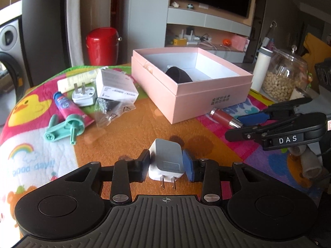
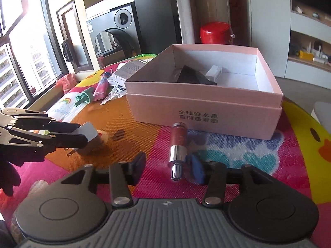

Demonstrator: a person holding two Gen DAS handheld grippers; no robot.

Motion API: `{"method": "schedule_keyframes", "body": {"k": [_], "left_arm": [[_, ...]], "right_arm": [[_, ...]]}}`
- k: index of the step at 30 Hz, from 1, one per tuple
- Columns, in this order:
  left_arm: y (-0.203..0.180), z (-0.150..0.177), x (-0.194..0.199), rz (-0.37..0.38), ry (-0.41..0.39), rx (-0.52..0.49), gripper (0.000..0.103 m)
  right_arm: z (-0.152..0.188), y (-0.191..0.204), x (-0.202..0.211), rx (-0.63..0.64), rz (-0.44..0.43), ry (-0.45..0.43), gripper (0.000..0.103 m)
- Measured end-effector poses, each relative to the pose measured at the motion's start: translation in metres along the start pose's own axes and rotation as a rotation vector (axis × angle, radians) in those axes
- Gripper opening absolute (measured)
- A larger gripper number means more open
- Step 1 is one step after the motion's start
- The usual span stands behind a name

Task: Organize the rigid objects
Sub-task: 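Grasp the red-and-silver cylinder with the right tool while the left grasps a white charger, then carry the red cylinder and white charger toward the pink box with both tools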

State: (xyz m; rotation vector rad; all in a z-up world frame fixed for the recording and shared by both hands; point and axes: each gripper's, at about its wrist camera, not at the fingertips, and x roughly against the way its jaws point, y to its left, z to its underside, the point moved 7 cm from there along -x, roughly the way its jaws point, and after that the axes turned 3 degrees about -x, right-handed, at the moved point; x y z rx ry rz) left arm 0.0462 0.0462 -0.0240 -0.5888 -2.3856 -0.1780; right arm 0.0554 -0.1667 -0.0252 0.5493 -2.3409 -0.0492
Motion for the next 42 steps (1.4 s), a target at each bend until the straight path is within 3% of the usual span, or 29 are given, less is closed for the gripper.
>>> {"method": "schedule_keyframes", "body": {"k": [4, 7, 12, 16, 23, 30, 34, 36, 39, 40, 42], "left_arm": [[-0.003, 0.008, -0.012, 0.0, 0.053, -0.01, 0.042], [-0.007, 0.01, -0.012, -0.018, 0.032, -0.03, 0.042], [-0.003, 0.007, -0.014, -0.012, 0.005, 0.033, 0.042], [-0.004, 0.007, -0.017, -0.036, -0.034, 0.044, 0.042], [-0.007, 0.007, -0.019, -0.063, -0.04, 0.004, 0.041], [-0.008, 0.009, -0.018, -0.068, -0.044, -0.005, 0.041], [-0.008, 0.009, -0.018, -0.075, -0.046, -0.002, 0.041], [-0.008, 0.009, -0.018, -0.083, -0.046, -0.007, 0.041], [-0.009, 0.009, -0.018, -0.087, -0.046, -0.011, 0.041], [-0.009, 0.009, -0.017, -0.087, -0.046, -0.01, 0.041], [-0.007, 0.009, -0.017, -0.081, -0.047, -0.004, 0.041]], "right_arm": [[-0.002, -0.006, 0.003, 0.039, 0.053, -0.005, 0.053], [-0.001, -0.02, 0.007, 0.08, 0.118, -0.009, 0.054], [-0.01, -0.056, 0.014, 0.088, 0.364, -0.082, 0.054], [-0.009, -0.059, 0.013, 0.007, 0.292, -0.075, 0.082], [-0.014, -0.04, -0.009, -0.087, 0.184, -0.012, 0.083], [-0.022, -0.016, -0.037, -0.026, 0.256, 0.011, 0.087], [-0.022, -0.014, -0.04, -0.085, 0.263, 0.023, 0.087], [-0.022, -0.011, -0.039, -0.102, 0.287, 0.006, 0.084], [-0.019, -0.002, -0.035, -0.053, 0.291, -0.019, 0.056], [-0.018, 0.002, -0.034, -0.028, 0.284, -0.016, 0.041], [-0.016, 0.007, -0.026, 0.011, 0.263, -0.019, 0.038]]}}
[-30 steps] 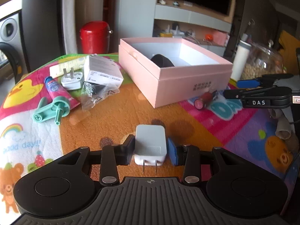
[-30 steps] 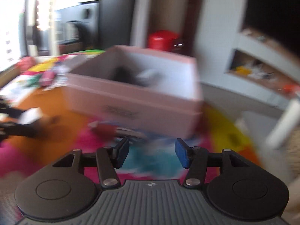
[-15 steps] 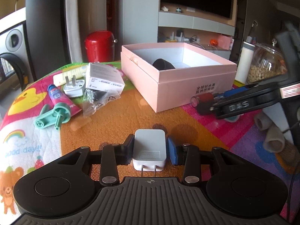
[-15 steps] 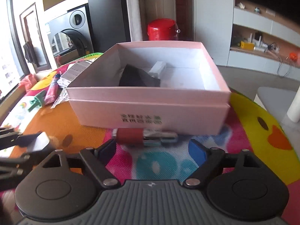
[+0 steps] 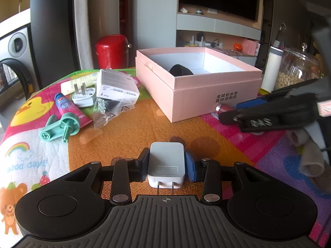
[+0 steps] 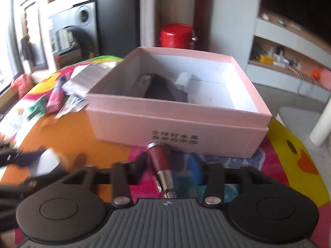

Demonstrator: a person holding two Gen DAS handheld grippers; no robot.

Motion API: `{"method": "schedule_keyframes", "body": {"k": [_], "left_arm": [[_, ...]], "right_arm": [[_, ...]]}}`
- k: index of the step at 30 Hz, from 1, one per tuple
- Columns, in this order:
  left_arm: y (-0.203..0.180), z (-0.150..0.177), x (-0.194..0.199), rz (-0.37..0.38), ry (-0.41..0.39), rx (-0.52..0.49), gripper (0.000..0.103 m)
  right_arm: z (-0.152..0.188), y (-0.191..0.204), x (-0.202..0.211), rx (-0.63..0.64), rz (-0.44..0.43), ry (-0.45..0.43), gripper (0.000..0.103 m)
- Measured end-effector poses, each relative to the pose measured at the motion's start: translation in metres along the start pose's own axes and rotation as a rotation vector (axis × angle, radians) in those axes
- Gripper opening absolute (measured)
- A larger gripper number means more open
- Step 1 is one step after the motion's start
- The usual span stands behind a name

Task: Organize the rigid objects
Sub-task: 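Carry the red cylinder and white charger toward the pink box with both tools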

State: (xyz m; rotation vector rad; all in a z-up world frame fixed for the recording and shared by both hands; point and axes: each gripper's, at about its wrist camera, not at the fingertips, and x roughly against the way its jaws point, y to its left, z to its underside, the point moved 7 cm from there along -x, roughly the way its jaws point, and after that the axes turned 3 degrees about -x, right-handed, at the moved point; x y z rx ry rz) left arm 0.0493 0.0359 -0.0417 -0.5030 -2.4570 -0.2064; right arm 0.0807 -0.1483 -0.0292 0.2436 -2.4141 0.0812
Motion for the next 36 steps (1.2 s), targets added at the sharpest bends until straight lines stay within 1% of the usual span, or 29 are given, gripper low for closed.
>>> {"method": "schedule_keyframes", "body": {"k": [1, 3, 4, 5, 7, 9, 10, 11, 12, 14, 15, 16, 17, 19, 21, 23, 24, 25, 26, 27, 28, 31, 34, 36], "left_arm": [[0.0, 0.0, 0.0, 0.001, 0.0, 0.002, 0.041], [0.0, 0.0, 0.0, 0.0, 0.0, 0.0, 0.041], [0.0, 0.0, 0.0, -0.003, 0.0, -0.003, 0.041], [0.0, 0.0, 0.0, -0.004, 0.0, -0.004, 0.041], [0.0, 0.0, 0.0, -0.003, -0.001, -0.003, 0.041], [0.001, 0.0, 0.0, 0.0, -0.001, 0.0, 0.041], [0.0, 0.0, 0.0, -0.001, -0.001, 0.0, 0.041], [0.0, 0.0, 0.0, -0.001, -0.002, -0.001, 0.041], [0.0, 0.0, 0.0, -0.003, -0.002, -0.002, 0.041], [0.0, 0.0, 0.0, -0.005, -0.002, -0.005, 0.041], [0.0, 0.0, 0.0, -0.005, -0.002, -0.005, 0.041], [0.0, 0.0, 0.0, -0.004, -0.002, -0.004, 0.041], [0.0, 0.0, 0.0, -0.003, -0.002, -0.003, 0.041], [0.0, 0.0, 0.0, -0.001, -0.003, 0.0, 0.041], [0.001, 0.0, 0.0, 0.0, -0.003, 0.002, 0.041], [0.0, 0.0, 0.0, 0.0, -0.003, 0.003, 0.04], [0.001, 0.0, 0.0, 0.001, -0.003, 0.003, 0.04], [0.0, 0.0, 0.0, 0.001, -0.003, 0.004, 0.04], [0.001, 0.0, 0.0, 0.001, -0.003, 0.003, 0.04], [0.001, 0.0, 0.0, 0.0, -0.003, 0.003, 0.04], [0.001, 0.0, 0.0, 0.0, -0.003, 0.003, 0.04], [0.001, 0.0, 0.0, -0.003, -0.003, 0.001, 0.039], [0.0, 0.0, 0.001, -0.013, -0.002, -0.002, 0.038], [-0.001, 0.0, 0.003, -0.021, 0.0, -0.003, 0.038]], "right_arm": [[0.002, 0.001, 0.006, 0.02, -0.02, -0.009, 0.038], [0.008, 0.0, 0.016, 0.067, -0.043, -0.017, 0.046], [0.012, -0.002, 0.02, 0.089, -0.034, -0.024, 0.06], [0.015, -0.006, 0.024, 0.114, -0.01, -0.043, 0.068], [0.019, -0.014, 0.028, 0.176, 0.07, -0.089, 0.07], [0.018, -0.026, 0.028, 0.214, 0.223, -0.132, 0.07], [0.015, -0.033, 0.026, 0.206, 0.277, -0.141, 0.07], [0.013, -0.037, 0.026, 0.179, 0.282, -0.141, 0.07], [0.012, -0.038, 0.027, 0.148, 0.251, -0.137, 0.071], [0.011, -0.036, 0.027, 0.091, 0.157, -0.118, 0.086], [0.01, -0.034, 0.027, 0.071, 0.118, -0.107, 0.088], [0.009, -0.031, 0.026, 0.053, 0.093, -0.095, 0.088], [0.008, -0.03, 0.022, 0.036, 0.085, -0.084, 0.088], [0.003, -0.031, 0.014, -0.01, 0.093, -0.062, 0.088], [0.0, -0.033, 0.002, -0.078, 0.098, -0.018, 0.09], [-0.002, -0.033, -0.009, -0.144, 0.066, 0.044, 0.091], [-0.002, -0.031, -0.014, -0.155, 0.07, 0.053, 0.092], [-0.003, -0.029, -0.013, -0.144, 0.099, 0.038, 0.092], [-0.005, -0.028, -0.013, -0.127, 0.123, 0.021, 0.086], [-0.003, -0.027, -0.012, -0.114, 0.125, 0.01, 0.08], [-0.002, -0.027, -0.009, -0.106, 0.122, 0.006, 0.078], [-0.001, -0.027, 0.005, -0.08, 0.086, -0.025, 0.078], [-0.003, -0.027, 0.033, -0.047, 0.043, -0.069, 0.077], [-0.002, -0.029, 0.054, -0.028, 0.032, -0.106, 0.077]]}}
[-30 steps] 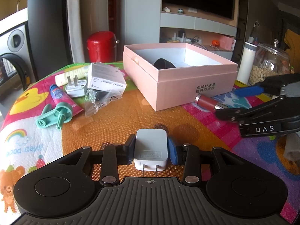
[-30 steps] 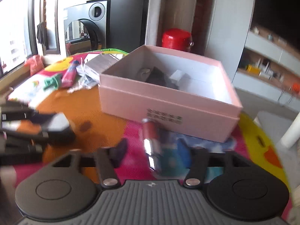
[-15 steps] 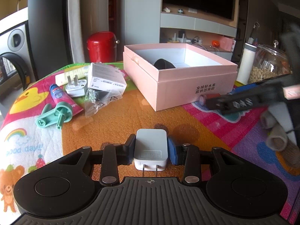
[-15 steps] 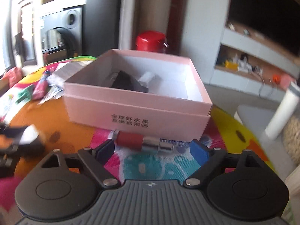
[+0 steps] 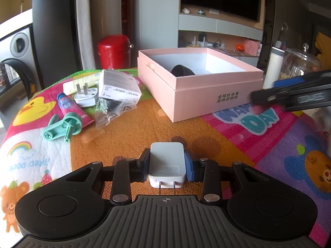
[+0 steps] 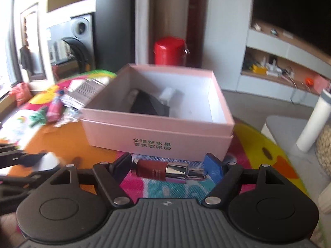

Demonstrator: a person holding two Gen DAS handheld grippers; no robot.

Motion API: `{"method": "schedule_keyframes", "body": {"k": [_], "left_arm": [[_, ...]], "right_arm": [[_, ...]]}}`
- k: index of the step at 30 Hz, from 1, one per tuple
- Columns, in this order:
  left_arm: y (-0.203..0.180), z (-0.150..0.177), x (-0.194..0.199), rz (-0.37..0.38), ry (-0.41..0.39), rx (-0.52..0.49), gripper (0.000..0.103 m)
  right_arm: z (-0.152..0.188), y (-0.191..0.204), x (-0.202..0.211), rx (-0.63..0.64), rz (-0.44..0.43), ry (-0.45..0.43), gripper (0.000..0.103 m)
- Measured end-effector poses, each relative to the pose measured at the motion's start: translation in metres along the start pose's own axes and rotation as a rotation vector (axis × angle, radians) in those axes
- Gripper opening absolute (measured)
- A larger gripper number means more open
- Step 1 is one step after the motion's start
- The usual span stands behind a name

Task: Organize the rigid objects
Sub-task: 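Carry the red cylinder and white charger toward the pink box with both tools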

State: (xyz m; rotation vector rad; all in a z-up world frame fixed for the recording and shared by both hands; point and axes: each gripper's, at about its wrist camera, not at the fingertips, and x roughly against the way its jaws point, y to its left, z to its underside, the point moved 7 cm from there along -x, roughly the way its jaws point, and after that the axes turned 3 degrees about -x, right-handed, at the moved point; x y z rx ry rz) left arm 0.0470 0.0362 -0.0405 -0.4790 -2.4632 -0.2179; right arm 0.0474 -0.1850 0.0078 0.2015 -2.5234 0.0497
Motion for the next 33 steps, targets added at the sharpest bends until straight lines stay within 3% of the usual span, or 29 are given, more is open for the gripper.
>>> {"method": "schedule_keyframes", "body": {"k": [1, 2, 3, 7, 10, 12, 14, 18, 22, 27, 33], "left_arm": [[-0.001, 0.0, 0.002, -0.007, 0.002, 0.0, 0.037], [-0.002, 0.001, 0.003, -0.011, 0.004, -0.003, 0.037], [-0.003, 0.001, 0.006, -0.009, 0.006, -0.007, 0.037], [-0.017, 0.005, 0.02, 0.041, 0.004, -0.035, 0.037], [-0.025, 0.005, 0.025, 0.047, 0.021, -0.057, 0.037], [-0.026, 0.005, 0.026, 0.057, 0.037, -0.035, 0.037], [-0.025, 0.006, 0.026, 0.075, 0.051, -0.003, 0.037], [-0.03, 0.01, 0.029, 0.109, 0.064, 0.028, 0.037], [-0.032, 0.015, 0.03, 0.124, 0.066, 0.034, 0.037], [-0.03, 0.015, 0.031, 0.131, 0.061, 0.056, 0.037], [-0.03, 0.015, 0.032, 0.133, 0.059, 0.062, 0.037]], "right_arm": [[-0.001, -0.001, 0.011, 0.014, 0.003, -0.021, 0.075], [-0.001, -0.003, 0.022, 0.032, 0.012, -0.046, 0.058], [-0.002, -0.004, 0.032, 0.055, 0.018, -0.059, 0.053], [-0.002, -0.011, 0.062, 0.112, 0.033, -0.142, 0.053], [0.004, -0.016, 0.07, 0.127, 0.01, -0.148, 0.053], [0.01, -0.02, 0.065, 0.112, 0.0, -0.126, 0.062], [0.019, -0.025, 0.057, 0.066, -0.028, -0.083, 0.087], [0.047, -0.03, 0.035, -0.053, -0.09, 0.036, 0.087], [0.073, -0.023, 0.022, -0.008, -0.073, 0.044, 0.088], [0.072, -0.023, 0.023, -0.011, -0.054, 0.042, 0.088], [0.056, -0.025, 0.015, 0.076, 0.002, 0.046, 0.091]]}}
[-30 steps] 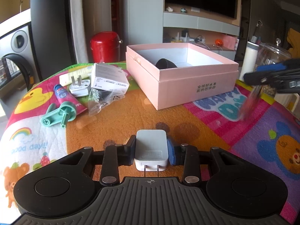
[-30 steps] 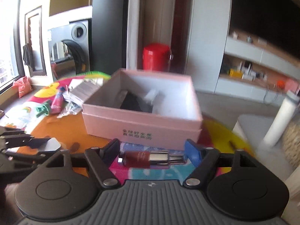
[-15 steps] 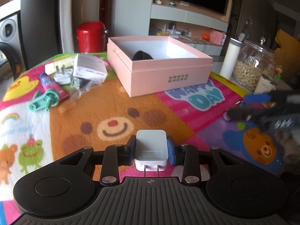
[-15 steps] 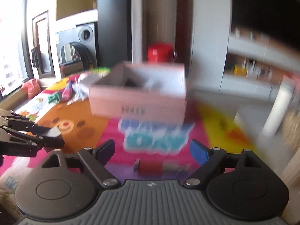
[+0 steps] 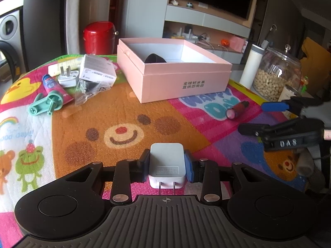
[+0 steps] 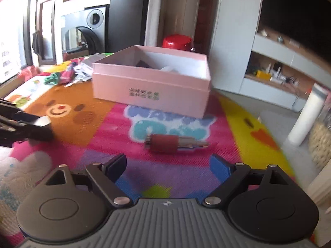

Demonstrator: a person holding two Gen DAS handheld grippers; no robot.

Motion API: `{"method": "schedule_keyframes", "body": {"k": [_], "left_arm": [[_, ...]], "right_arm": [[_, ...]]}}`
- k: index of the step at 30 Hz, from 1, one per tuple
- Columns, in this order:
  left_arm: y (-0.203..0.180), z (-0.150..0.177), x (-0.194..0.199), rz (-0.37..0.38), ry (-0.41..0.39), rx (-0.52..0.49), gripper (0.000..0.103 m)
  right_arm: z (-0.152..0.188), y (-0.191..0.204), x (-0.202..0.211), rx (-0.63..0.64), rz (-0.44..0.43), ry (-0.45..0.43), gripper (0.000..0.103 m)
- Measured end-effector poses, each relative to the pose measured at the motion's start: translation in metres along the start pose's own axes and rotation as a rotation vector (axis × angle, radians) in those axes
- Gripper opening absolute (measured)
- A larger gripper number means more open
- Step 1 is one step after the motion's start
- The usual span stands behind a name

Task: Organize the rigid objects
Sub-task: 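Carry the red cylinder and white charger toward the pink box with both tools, then release the red cylinder into the box with the right tool while the left drops the white charger in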

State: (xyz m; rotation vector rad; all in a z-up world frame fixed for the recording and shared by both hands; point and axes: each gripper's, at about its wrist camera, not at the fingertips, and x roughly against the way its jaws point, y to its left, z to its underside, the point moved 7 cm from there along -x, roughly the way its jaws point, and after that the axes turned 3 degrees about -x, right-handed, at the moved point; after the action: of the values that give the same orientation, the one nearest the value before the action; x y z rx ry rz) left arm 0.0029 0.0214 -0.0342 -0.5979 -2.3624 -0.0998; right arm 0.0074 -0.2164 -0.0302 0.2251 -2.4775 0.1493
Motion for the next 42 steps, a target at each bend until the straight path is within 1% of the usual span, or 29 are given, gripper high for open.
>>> {"method": "schedule_keyframes", "body": {"k": [4, 5, 7, 8, 10, 12, 13, 15, 16, 17, 19, 22, 24, 27, 29, 31, 34, 36, 37, 39, 40, 42], "left_arm": [[-0.001, 0.0, -0.001, 0.003, -0.001, -0.003, 0.037], [-0.002, 0.0, -0.001, 0.003, -0.001, -0.004, 0.037], [-0.001, 0.0, 0.0, 0.005, -0.001, -0.003, 0.037], [-0.001, 0.0, 0.0, 0.005, -0.001, -0.002, 0.037], [0.0, 0.001, 0.001, 0.006, -0.002, 0.001, 0.037], [0.001, 0.001, 0.002, 0.007, -0.003, 0.004, 0.037], [0.001, 0.002, 0.002, 0.008, -0.004, 0.007, 0.037], [0.001, 0.002, 0.003, 0.01, -0.006, 0.01, 0.037], [0.001, 0.002, 0.003, 0.01, -0.006, 0.009, 0.037], [0.001, 0.002, 0.003, 0.01, -0.007, 0.007, 0.037], [0.0, 0.002, 0.003, 0.011, -0.007, 0.003, 0.037], [-0.003, 0.002, 0.004, 0.013, -0.003, -0.01, 0.037], [-0.006, 0.001, 0.005, 0.013, -0.002, -0.026, 0.037], [-0.011, -0.012, 0.009, 0.032, -0.019, -0.042, 0.037], [-0.015, -0.032, 0.012, 0.053, -0.051, -0.059, 0.037], [-0.018, -0.063, 0.013, 0.066, -0.102, -0.092, 0.037], [-0.017, -0.121, 0.009, 0.047, -0.196, -0.148, 0.037], [-0.014, -0.165, -0.001, 0.052, -0.246, -0.147, 0.038], [-0.012, -0.187, -0.009, 0.071, -0.258, -0.132, 0.038], [-0.012, -0.222, -0.029, 0.12, -0.245, -0.101, 0.037], [-0.013, -0.237, -0.044, 0.146, -0.216, -0.095, 0.037], [-0.012, -0.255, -0.069, 0.175, -0.179, -0.076, 0.037]], "right_arm": [[-0.013, -0.005, -0.015, -0.046, -0.031, 0.038, 0.092], [-0.017, -0.006, -0.018, -0.059, -0.031, 0.039, 0.092], [-0.026, -0.007, -0.025, -0.089, -0.002, 0.029, 0.093], [-0.03, -0.006, -0.028, -0.085, 0.012, 0.023, 0.094], [-0.036, -0.005, -0.037, -0.039, 0.038, 0.011, 0.097], [-0.037, -0.003, -0.049, 0.004, 0.051, 0.051, 0.097], [-0.036, -0.002, -0.054, 0.024, 0.045, 0.079, 0.097], [-0.036, -0.002, -0.055, 0.028, 0.015, 0.062, 0.097], [-0.036, -0.002, -0.055, 0.029, -0.012, 0.063, 0.092], [-0.036, -0.002, -0.055, 0.026, -0.034, 0.072, 0.081], [-0.036, -0.003, -0.05, 0.012, -0.058, 0.073, 0.078], [-0.036, 0.001, -0.034, 0.047, -0.035, 0.039, 0.078], [-0.038, 0.004, -0.015, 0.068, -0.043, 0.002, 0.078], [-0.048, 0.005, 0.019, 0.092, -0.048, -0.083, 0.078], [-0.061, 0.005, 0.039, 0.109, -0.033, -0.149, 0.078], [-0.076, 0.003, 0.05, 0.111, -0.018, -0.202, 0.078], [-0.102, 0.001, 0.053, 0.116, -0.005, -0.26, 0.078], [-0.116, 0.002, 0.048, 0.116, -0.002, -0.283, 0.078], [-0.122, 0.003, 0.043, 0.112, -0.007, -0.29, 0.078], [-0.134, 0.004, 0.03, 0.1, -0.014, -0.294, 0.078], [-0.138, 0.006, 0.022, 0.093, -0.023, -0.301, 0.079], [-0.141, 0.007, 0.01, 0.07, -0.062, -0.32, 0.081]]}}
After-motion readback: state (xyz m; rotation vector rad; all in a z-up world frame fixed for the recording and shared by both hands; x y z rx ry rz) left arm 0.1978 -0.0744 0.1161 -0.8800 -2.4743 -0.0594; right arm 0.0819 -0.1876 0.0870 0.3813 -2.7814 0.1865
